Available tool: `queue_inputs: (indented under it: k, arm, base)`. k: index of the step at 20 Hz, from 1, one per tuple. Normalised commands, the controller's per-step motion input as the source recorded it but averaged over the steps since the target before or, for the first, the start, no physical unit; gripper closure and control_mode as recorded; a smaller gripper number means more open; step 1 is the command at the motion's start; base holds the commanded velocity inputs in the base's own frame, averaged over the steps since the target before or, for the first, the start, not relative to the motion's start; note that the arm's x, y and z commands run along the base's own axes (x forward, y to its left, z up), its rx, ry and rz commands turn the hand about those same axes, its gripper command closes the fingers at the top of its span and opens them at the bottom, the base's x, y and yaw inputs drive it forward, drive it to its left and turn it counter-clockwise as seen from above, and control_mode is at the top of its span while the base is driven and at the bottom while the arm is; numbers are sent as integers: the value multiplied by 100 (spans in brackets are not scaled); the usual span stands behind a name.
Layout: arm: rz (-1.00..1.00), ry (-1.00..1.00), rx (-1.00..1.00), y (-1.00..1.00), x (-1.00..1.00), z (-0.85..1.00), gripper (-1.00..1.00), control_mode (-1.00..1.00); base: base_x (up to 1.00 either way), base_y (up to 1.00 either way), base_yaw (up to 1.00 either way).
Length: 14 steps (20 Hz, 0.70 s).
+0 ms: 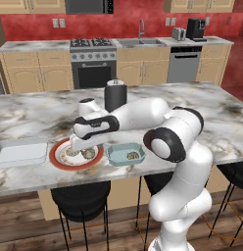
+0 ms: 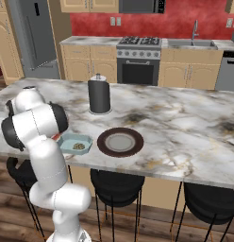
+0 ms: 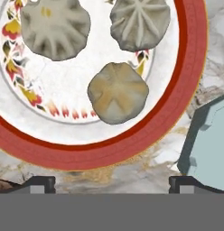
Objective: Place two dumplings into each of the tupperware containers and then place the containers in the fridge.
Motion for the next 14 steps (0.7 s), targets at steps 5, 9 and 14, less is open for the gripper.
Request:
queue_inputs:
  k: [5, 9, 14]
  arm:
    - [0, -14, 0, 1, 15, -9, -100, -100]
    - [-1, -6, 0, 0, 32, -17, -100, -100]
    - [0, 0, 0, 0, 26, -10, -100, -100]
  base:
    - [0, 0, 0]
    - [0, 0, 0]
    - [0, 0, 0]
